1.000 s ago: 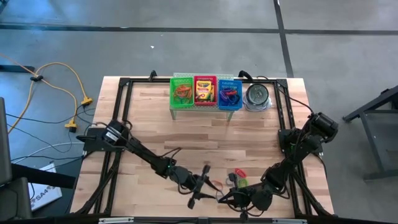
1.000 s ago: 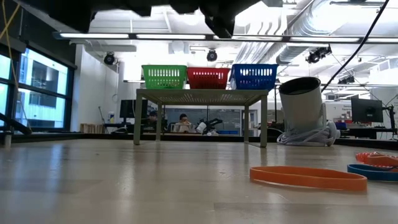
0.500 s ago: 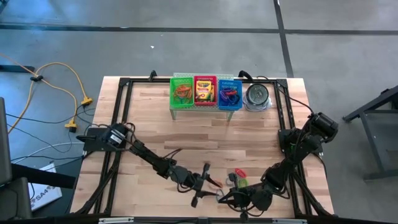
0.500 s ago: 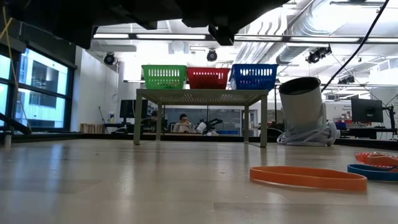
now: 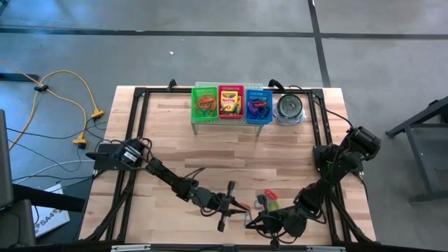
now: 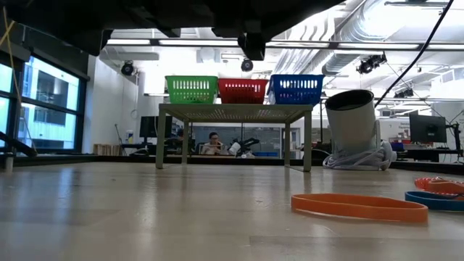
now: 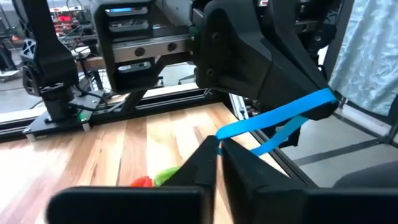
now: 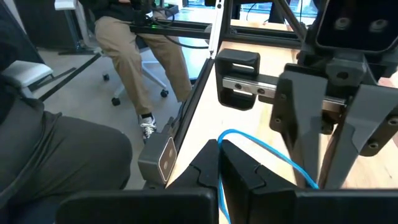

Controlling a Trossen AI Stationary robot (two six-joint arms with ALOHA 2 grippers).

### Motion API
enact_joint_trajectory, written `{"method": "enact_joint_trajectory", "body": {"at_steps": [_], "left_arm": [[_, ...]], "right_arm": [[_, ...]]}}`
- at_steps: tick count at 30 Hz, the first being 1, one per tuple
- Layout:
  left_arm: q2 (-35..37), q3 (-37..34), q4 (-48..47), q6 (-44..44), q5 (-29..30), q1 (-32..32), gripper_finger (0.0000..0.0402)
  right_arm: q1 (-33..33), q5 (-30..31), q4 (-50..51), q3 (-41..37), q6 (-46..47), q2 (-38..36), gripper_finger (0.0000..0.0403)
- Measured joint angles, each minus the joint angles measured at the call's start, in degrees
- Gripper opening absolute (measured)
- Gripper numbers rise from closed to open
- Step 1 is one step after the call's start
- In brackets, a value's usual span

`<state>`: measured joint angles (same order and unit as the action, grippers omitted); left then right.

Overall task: Pick & Place Office Desk Supplies
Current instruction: Put the right blue rubber band into the green bin on the shelf

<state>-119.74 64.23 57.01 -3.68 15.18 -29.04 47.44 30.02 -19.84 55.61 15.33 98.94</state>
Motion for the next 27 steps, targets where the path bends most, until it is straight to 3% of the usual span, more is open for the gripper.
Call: {"method": "enact_joint_trajectory", "body": {"at_steps": [11,15,23,27], "left_arm": [[0.00,0.02,-2.08,4.83,-0.07,0.09,0.0001],[0.00,0.02,-2.56,5.09,-0.07,0.11,0.0001],[0.49,0.02,-5.72,7.43,-0.15,0.11,0.0001],[2.54,0.02,-8.85,8.06,-0.13,0.10,0.0000]], "right_arm": [[0.01,-2.04,1.24,0.02,5.86,-0.02,0.0019],[0.00,-2.98,2.25,0.04,8.30,-0.02,0.0072],[-0.33,-4.68,2.63,0.04,10.14,-0.02,0.0220],[1.53,0.60,2.42,0.06,4.95,-0.50,0.0247]]}}
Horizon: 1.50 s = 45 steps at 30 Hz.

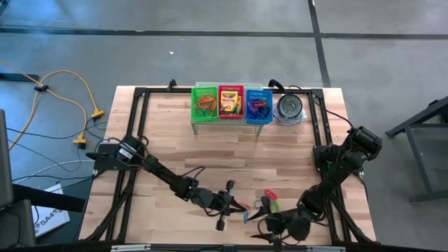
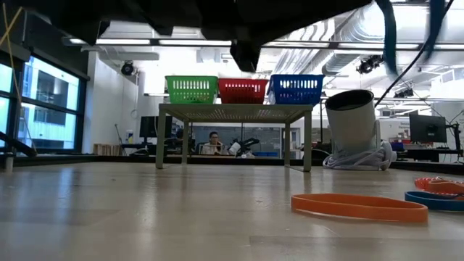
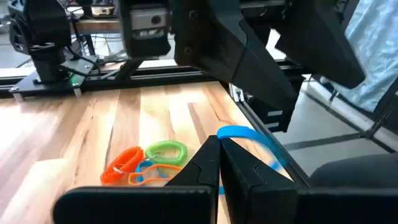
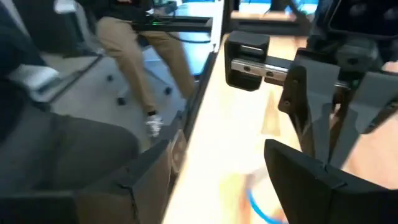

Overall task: Pick & Place Office Desk Supplies
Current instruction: Put the right blue rubber band into the green bin on the shelf

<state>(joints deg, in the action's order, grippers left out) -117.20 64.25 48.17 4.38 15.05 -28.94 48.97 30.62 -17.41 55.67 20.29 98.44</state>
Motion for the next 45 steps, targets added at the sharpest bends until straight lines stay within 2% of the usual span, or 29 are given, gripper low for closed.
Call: {"method": "enact_joint_trajectory", "body": {"at_steps": [3,7,15,18,22,27,33,37,41,45], "left_arm": [[2.80,0.02,-5.79,0.04,1.51,-0.01,0.0000],[9.11,0.02,-17.61,0.65,7.56,-0.36,0.0000],[28.06,0.02,-43.81,7.10,20.70,0.34,0.0000],[34.43,0.04,-51.72,11.79,21.31,4.62,0.0000],[39.87,0.04,-58.56,15.92,21.74,14.59,0.0000],[41.40,0.04,-65.42,16.56,21.61,24.67,0.0000],[41.39,0.41,-65.89,16.03,23.26,30.79,0.0000],[41.39,2.21,-66.19,16.00,23.83,32.84,0.0000],[41.39,4.42,-66.60,12.21,25.16,32.67,0.0000],[41.39,6.97,-71.68,13.50,28.50,33.31,0.0000]], "right_arm": [[2.05,5.56,0.42,0.01,-3.21,-0.52,0.0242],[4.10,9.93,0.09,0.01,-5.54,-1.27,0.0228],[4.54,11.00,0.95,0.01,-5.04,-1.27,0.0211],[4.22,10.97,1.01,-0.01,-4.96,-1.26,0.0207],[3.79,10.88,0.97,-0.02,-4.87,-1.25,0.0205],[2.95,9.30,2.19,-0.02,-3.08,-1.22,0.0205],[1.43,7.21,7.81,-0.02,2.03,-1.16,0.0205],[0.55,5.52,8.51,-0.04,3.78,-0.94,0.0205],[0.37,5.17,7.88,-0.06,3.78,-0.10,0.0205],[0.41,4.75,7.08,-0.13,3.92,0.30,0.0205]]}}
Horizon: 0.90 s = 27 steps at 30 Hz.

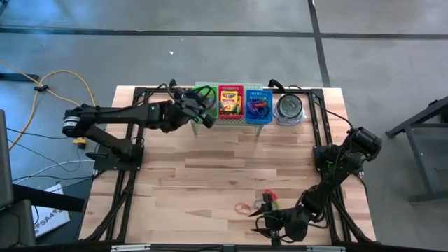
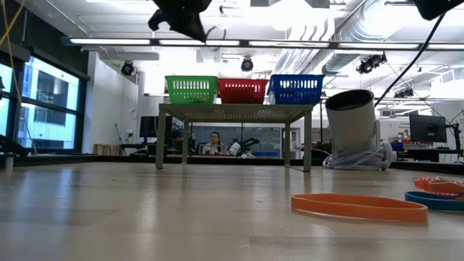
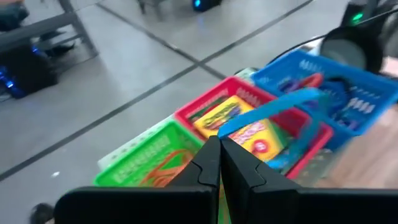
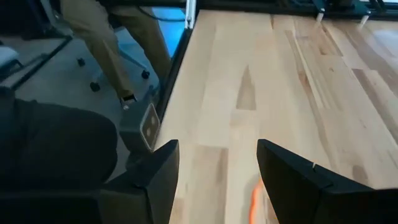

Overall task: Pick & Place Office Desk Supplies
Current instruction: Put the right blue rubber band into the green bin on the shelf

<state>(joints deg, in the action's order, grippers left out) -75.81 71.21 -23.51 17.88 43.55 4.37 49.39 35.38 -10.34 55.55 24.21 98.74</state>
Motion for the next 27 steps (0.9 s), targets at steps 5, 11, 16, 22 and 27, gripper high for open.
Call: {"method": "enact_joint_trajectory", "body": {"at_steps": [5,11,16,22,27], "left_arm": [[0.00,0.47,-4.19,0.46,0.50,0.93,0.0000],[0.00,0.47,-5.72,0.53,4.70,1.00,0.0001],[0.00,0.47,-7.95,2.03,6.51,3.14,0.0001],[-0.06,0.44,-14.48,8.81,-0.85,8.17,0.0007],[-0.07,0.44,-14.68,11.12,-3.03,9.62,0.0047]], "right_arm": [[0.00,-0.22,-1.06,0.02,0.00,0.00,0.0205],[-0.04,-0.22,-1.04,0.02,-0.03,0.00,0.0205],[-0.04,-0.22,-1.00,0.02,-0.25,0.00,0.0205],[-0.04,-0.22,-0.91,0.02,-0.02,0.00,0.0205],[-0.04,0.41,-0.81,0.02,-0.02,0.00,0.0205]]}}
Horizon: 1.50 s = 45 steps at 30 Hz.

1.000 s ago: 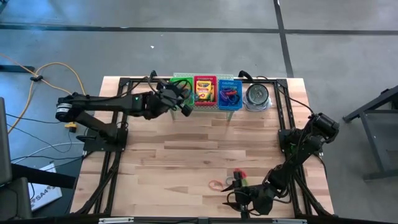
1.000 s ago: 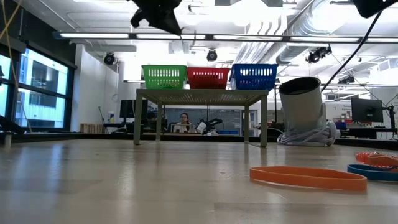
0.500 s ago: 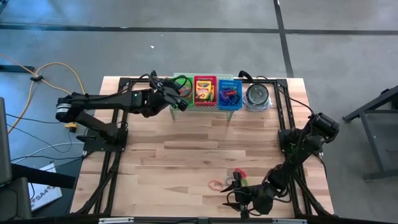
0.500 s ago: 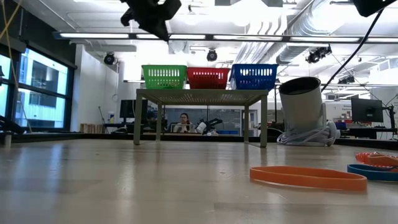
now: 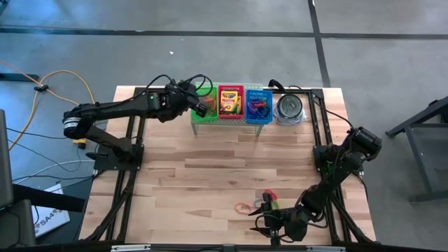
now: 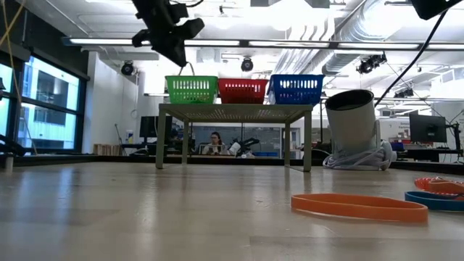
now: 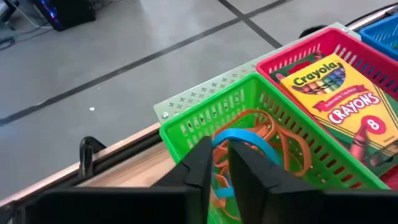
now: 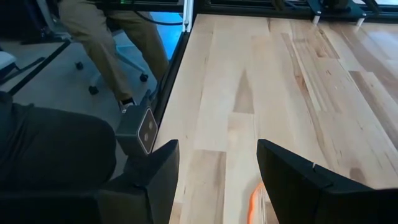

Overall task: Pick & Place Office Desk Supplies
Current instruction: Put the right blue rubber band into the green bin on the shelf, then put the orange spring keychain into the blue bin on the shelf

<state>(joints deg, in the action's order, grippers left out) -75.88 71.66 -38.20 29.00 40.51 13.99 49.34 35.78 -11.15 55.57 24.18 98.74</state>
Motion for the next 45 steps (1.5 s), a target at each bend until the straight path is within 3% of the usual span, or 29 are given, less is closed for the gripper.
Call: {"method": "enact_joint_trajectory", "body": {"at_steps": [7,12,25,36,45], "left_arm": [[0.02,0.00,0.00,1.89,-0.21,-0.05,0.0126],[0.00,-0.02,0.04,1.89,-0.37,-0.34,0.0157],[0.00,-0.04,1.15,9.43,-16.01,2.90,0.0164],[1.70,0.92,1.96,7.52,-17.70,2.74,0.0164],[5.86,1.09,1.38,6.76,-37.94,-3.01,0.0163]], "right_arm": [[-0.66,-0.34,-0.05,0.00,0.03,0.00,0.0205],[-0.79,-1.20,-0.21,0.02,0.21,0.00,0.0205],[-0.76,-1.24,-0.21,0.02,0.21,0.00,0.0205],[-0.76,-1.24,-0.18,0.03,0.16,0.00,0.0205],[-0.76,-2.11,2.96,0.09,4.33,0.00,0.0205]]}}
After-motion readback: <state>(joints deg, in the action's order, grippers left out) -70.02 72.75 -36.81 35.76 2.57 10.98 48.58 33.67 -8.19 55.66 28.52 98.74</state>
